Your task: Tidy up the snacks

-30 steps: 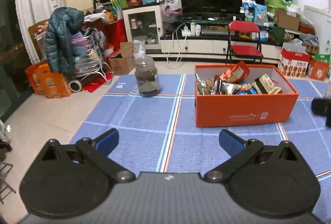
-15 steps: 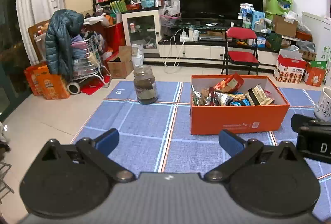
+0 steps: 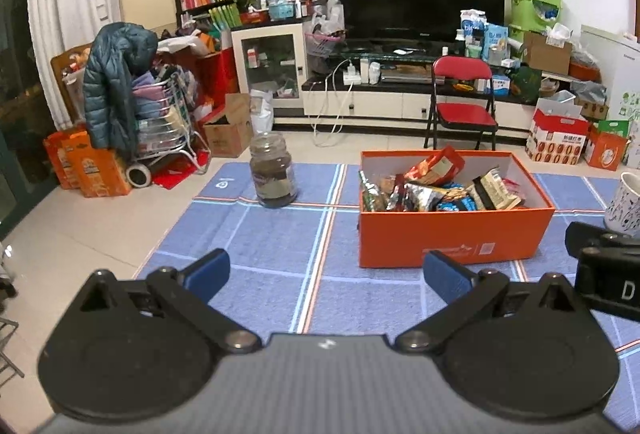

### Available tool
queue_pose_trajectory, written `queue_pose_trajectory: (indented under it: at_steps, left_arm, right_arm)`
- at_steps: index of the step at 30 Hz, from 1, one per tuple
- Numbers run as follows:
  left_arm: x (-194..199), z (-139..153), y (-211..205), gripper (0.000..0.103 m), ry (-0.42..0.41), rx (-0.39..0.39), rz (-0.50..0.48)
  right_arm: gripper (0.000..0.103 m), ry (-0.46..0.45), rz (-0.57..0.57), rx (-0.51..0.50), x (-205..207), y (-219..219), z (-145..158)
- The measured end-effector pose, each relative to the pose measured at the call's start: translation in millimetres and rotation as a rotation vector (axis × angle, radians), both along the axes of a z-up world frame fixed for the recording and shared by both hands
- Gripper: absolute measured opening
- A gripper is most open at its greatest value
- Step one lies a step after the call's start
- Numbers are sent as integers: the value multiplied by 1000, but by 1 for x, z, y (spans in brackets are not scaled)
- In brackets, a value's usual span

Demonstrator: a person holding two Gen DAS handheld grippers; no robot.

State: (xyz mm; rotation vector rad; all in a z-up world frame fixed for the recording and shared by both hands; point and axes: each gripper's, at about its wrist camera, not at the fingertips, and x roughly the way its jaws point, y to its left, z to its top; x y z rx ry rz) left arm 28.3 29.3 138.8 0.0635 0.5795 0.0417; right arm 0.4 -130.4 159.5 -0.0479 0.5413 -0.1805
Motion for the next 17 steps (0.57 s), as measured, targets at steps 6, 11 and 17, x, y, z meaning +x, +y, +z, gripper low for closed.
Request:
queue_pose_trajectory:
  at_steps: [6,11,17]
  left_arm:
    - [3,-4,-4,102,11,-12,-1]
    - [5,-6,-2,102,22,-4,9]
    - [5,-10,-1,102,31,-9,8]
  right_arm:
    - [95,4,-4,-2,1,-4,-1]
    - [95,12,6,6,4,-4,-5]
    - [95,18,12,12,5,-2,-8]
